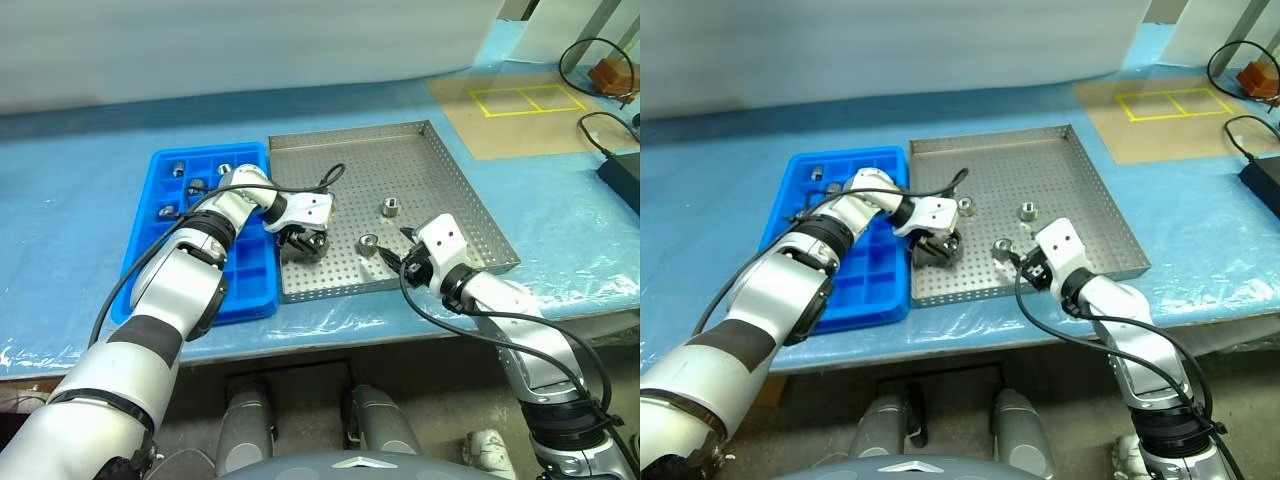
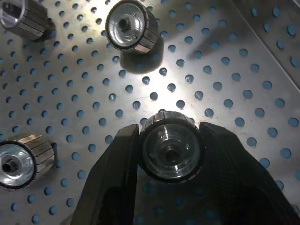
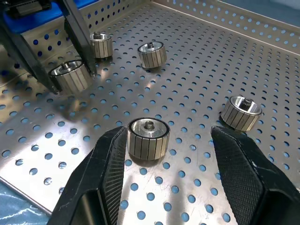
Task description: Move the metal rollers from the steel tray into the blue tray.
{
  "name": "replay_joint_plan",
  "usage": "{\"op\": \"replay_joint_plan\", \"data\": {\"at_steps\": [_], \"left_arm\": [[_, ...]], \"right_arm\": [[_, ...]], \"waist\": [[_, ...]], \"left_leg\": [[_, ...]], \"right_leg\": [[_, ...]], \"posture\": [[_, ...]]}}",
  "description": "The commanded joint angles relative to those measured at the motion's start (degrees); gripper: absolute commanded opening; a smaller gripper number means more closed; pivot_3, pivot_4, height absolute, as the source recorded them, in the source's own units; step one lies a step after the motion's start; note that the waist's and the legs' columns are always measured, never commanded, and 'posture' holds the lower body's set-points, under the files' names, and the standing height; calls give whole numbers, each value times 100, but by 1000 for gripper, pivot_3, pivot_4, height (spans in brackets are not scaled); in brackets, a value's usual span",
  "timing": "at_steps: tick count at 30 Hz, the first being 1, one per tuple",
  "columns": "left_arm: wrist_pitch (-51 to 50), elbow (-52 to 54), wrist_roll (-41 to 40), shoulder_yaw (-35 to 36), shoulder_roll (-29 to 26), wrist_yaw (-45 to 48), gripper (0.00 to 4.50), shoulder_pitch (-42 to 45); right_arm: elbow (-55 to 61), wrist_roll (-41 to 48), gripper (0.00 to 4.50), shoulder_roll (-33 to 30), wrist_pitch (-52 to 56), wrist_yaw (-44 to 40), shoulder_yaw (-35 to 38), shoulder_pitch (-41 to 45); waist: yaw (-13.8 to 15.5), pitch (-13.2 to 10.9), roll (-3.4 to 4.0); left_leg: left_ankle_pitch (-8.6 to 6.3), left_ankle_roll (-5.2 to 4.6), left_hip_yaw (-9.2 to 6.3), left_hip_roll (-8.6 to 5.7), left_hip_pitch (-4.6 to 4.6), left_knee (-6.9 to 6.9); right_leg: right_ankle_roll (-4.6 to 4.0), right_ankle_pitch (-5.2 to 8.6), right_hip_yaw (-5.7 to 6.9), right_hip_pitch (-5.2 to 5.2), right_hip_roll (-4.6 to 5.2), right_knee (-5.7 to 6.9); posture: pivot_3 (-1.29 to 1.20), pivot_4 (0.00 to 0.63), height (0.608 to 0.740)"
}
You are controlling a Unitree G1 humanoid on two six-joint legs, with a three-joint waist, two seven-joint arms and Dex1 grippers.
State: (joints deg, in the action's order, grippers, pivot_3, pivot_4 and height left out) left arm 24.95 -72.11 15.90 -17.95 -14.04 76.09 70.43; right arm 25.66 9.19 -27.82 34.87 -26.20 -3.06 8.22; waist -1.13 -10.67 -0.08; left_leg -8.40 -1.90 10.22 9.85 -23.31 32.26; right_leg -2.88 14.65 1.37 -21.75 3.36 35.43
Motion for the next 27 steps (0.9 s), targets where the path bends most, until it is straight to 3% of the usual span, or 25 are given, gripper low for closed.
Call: {"op": "replay_joint_plan", "data": {"at_steps": [1, 10, 14, 19, 27], "left_arm": [[-10, 366, -321, 240, -226, 328, 1679, -13], [340, 928, -346, 290, -674, -135, 1679, -244], [-620, 3128, -1784, 1583, -1491, -281, 1679, -1172], [-2203, 5422, -2434, 2081, -2144, -615, 1679, -2496], [-3913, 7647, -3028, 3103, -2681, -1749, 1679, -4237]], "right_arm": [[76, 0, 2909, 0, -146, -44, 11, 70], [-5, 4, 2909, 13, -174, -142, -41, 164], [-76, 419, 2909, 134, -137, -475, 40, 666], [-612, 705, 2909, 195, -194, -1126, -223, 1571], [-1866, 702, 2909, 805, -792, -2332, -1191, 2984]], "waist": [[1, 0, 0], [36, 0, 1], [-32, -6, -3], [0, -12, 18], [394, -21, 29]], "left_leg": [[0, 0, 0, 0, -1, -1], [1, 1, 2, 1, -18, -5], [0, -1, 7, 0, -33, -2], [14, 22, 3, 22, -38, -17], [23, 40, 1, 24, -49, -16]], "right_leg": [[0, 0, 0, -1, 0, 0], [0, 0, 2, -23, 1, 0], [-2, -1, -3, -43, 6, 9], [-22, 11, 12, -72, -9, 42], [-23, 11, 22, -79, -6, 47]], "posture": [[-463, 150, 740], [-439, 150, 740], [-299, 150, 740], [-164, 150, 740], [114, 150, 740]]}}
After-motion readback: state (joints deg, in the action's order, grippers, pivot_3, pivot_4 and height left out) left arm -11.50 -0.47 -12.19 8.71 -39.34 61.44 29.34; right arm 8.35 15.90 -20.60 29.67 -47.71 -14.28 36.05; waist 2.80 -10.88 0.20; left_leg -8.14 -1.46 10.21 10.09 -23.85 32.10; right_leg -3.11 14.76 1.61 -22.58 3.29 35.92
